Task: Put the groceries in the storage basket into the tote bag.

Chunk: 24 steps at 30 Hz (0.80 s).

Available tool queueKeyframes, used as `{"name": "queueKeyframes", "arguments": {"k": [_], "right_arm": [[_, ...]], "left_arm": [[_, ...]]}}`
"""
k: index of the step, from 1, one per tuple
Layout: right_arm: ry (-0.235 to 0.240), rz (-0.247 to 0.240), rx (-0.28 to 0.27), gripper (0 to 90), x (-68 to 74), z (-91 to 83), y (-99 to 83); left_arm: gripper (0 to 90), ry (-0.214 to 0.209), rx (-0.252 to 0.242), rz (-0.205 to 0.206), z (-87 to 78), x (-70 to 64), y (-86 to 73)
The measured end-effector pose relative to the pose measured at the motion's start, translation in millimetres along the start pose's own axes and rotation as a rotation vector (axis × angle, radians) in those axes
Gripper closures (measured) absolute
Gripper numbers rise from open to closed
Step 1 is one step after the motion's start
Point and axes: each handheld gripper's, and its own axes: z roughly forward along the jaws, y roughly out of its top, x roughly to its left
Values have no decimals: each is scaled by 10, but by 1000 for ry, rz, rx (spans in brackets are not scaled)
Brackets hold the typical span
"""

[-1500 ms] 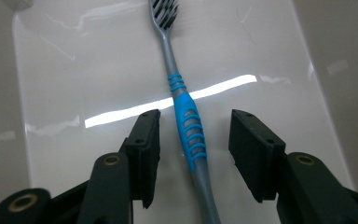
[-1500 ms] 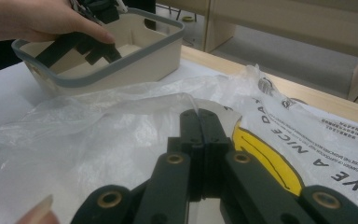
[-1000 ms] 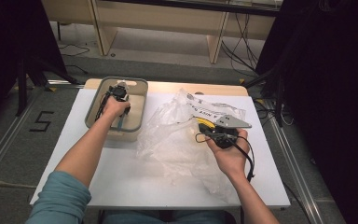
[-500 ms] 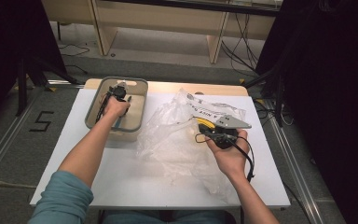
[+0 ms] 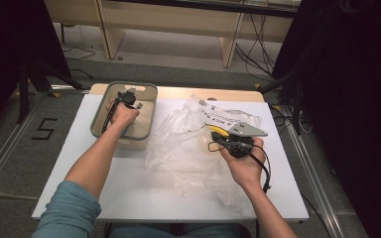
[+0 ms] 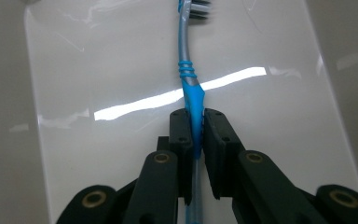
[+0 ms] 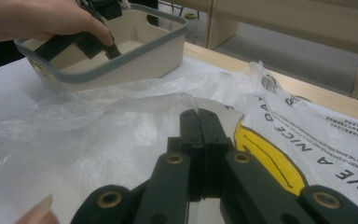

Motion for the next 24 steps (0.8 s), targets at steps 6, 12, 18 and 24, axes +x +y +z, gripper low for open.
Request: {"name": "queueKeyframes", "arguments": {"k": [6, 12, 18, 24], "right_arm": [[-1, -1, 0, 900, -2, -1, -1], [-4, 0, 0, 900, -7, -1, 0], [-2, 1, 0, 900, -8, 5, -7], [-4, 1, 1, 900, -9, 0, -7]], "left_arm": [[820, -5, -6, -8, -8, 5, -3], [821, -9, -11, -14, -9, 1, -6], [822, -23, -24, -25, -14, 3, -14], [825, -35, -38, -31, -23, 9, -25]]}}
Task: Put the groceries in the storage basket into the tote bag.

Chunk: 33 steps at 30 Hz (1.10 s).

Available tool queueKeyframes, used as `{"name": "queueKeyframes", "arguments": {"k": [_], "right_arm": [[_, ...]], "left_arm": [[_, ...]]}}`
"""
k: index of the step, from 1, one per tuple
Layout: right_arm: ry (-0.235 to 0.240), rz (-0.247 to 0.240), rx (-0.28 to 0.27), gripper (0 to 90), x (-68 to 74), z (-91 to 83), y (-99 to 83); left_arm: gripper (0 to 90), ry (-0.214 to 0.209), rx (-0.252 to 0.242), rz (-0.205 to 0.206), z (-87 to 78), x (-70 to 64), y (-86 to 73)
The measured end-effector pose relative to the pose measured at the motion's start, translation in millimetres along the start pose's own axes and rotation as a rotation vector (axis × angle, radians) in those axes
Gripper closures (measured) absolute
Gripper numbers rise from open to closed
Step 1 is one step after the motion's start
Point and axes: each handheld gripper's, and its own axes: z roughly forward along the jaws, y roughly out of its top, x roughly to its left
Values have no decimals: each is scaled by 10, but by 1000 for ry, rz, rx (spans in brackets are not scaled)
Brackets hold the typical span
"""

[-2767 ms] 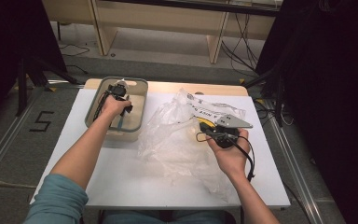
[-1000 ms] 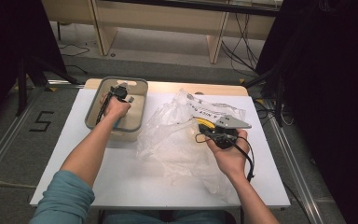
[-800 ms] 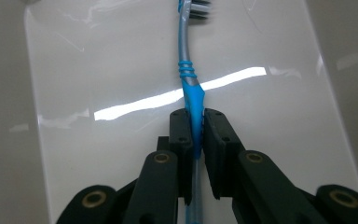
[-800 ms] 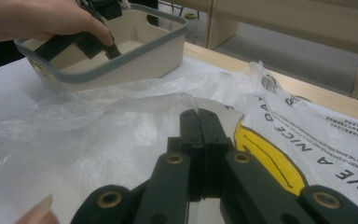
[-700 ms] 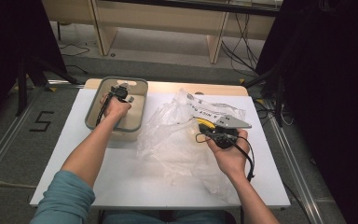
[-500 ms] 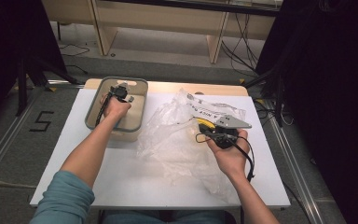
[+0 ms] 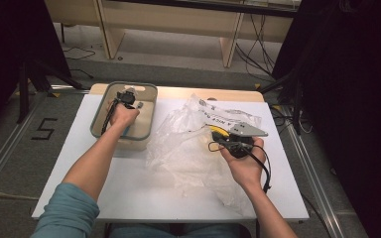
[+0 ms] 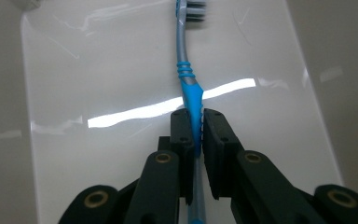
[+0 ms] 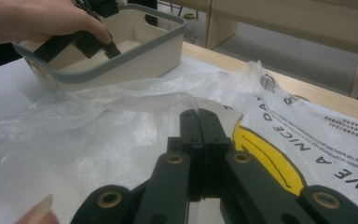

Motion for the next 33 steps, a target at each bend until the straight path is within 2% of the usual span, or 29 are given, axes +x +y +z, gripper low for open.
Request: {"name": "queueKeyframes", "arguments": {"k": [10, 19, 22, 33], "right_arm": [[-1, 0, -2, 900, -3, 8, -4], [1, 1, 2, 900, 2, 9, -7], [0, -1, 3, 900, 1, 10, -8], [1, 0, 6, 900, 9, 24, -17]], "left_arm": [[825, -3, -10, -4, -14, 5, 1], [825, -15, -55, -13, -113, 8, 23], [825, -35, -76, -23, -156, 14, 31], [825, -46, -132, -37, -326, 48, 34]]}}
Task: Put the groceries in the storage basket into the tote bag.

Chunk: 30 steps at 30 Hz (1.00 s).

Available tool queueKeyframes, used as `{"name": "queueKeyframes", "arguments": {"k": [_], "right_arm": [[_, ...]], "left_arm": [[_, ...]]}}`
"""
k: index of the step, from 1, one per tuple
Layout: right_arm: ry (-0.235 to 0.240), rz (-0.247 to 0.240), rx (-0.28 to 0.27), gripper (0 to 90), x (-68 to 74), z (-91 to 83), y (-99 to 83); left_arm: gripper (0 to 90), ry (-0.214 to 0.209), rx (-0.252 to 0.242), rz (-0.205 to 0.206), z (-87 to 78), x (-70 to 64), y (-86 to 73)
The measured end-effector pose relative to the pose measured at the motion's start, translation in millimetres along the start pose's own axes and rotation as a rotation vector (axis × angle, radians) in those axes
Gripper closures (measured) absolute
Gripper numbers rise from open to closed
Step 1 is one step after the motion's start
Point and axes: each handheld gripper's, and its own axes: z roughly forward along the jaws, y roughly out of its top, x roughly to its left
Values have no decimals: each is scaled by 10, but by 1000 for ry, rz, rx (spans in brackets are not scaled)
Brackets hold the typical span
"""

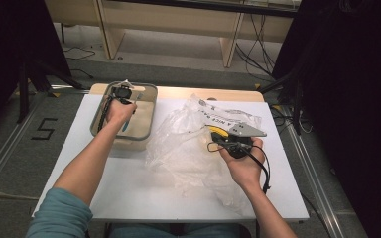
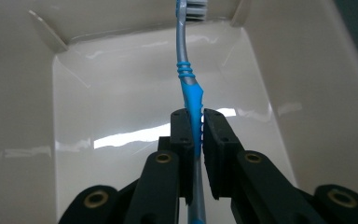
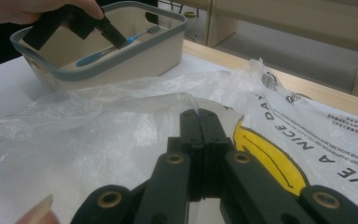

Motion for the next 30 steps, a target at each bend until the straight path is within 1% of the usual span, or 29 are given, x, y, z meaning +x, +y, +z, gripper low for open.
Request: {"name": "queueKeyframes", "arguments": {"k": [4, 9, 11, 12, 14, 15, 16, 17, 18, 19, 22, 26, 30], "right_arm": [[5, 5, 1, 900, 1, 12, -6], [3, 2, 1, 900, 5, 9, -12], [3, 3, 1, 900, 5, 8, -10], [3, 4, 1, 900, 4, 8, -10], [2, 5, 3, 900, 1, 5, -10], [0, 5, 2, 900, -1, 3, -9], [0, 6, -2, 900, -2, 2, -8], [0, 6, -2, 900, -2, 2, -8], [0, 7, -1, 900, -2, -1, -8], [0, 8, 0, 900, -1, 0, -10], [0, 1, 3, 900, 6, 4, -13], [-1, 1, 2, 900, 8, 2, -11], [-2, 2, 4, 900, 3, 2, -13]], "left_arm": [[825, -4, -20, -2, -86, 6, 6], [824, -13, -63, -9, -206, 38, 10], [825, -15, -70, -7, -235, 43, 11], [825, -21, -84, -3, -290, 53, 10], [824, -29, -100, -5, -342, 59, 9], [825, -29, -100, -5, -342, 59, 9], [824, -40, -112, -9, -396, 64, 4], [825, -40, -112, -9, -396, 64, 4], [825, -47, -127, -9, -449, 62, -5], [824, -52, -132, -9, -471, 54, -12], [825, -61, -143, 3, -531, 49, -31], [824, -88, -160, 1, -599, 36, -71], [824, -104, -181, 10, -663, 11, -119]]}}
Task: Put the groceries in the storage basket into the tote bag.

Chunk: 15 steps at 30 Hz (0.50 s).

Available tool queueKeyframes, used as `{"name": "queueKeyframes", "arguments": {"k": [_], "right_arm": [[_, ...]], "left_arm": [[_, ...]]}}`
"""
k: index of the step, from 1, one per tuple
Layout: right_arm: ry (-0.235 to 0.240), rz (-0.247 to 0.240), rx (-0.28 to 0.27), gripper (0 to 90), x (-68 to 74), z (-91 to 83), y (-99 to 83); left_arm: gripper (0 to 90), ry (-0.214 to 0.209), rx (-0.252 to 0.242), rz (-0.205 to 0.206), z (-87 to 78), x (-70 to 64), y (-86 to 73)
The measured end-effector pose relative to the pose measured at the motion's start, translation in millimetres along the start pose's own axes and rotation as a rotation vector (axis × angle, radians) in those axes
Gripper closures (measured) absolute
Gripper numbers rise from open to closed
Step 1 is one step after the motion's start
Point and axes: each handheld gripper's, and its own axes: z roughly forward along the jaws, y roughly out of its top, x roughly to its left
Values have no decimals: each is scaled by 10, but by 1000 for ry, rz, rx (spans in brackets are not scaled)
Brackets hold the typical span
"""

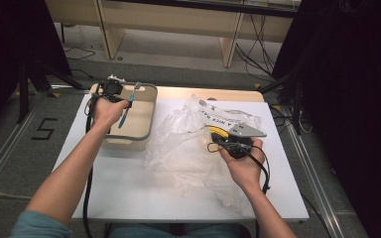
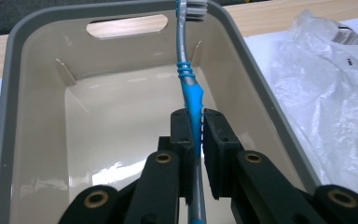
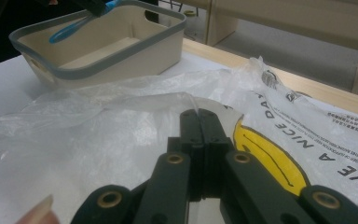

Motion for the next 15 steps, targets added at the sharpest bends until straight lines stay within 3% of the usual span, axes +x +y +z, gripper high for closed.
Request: {"name": "queueKeyframes", "arguments": {"k": [9, 15], "right_arm": [[-2, -1, 1, 900, 3, 0, -2], [0, -4, 1, 900, 3, -2, -1]], "left_arm": [[824, -39, -33, 21, -130, -70, -49], [824, -43, -41, 40, -185, -107, -94]]}}
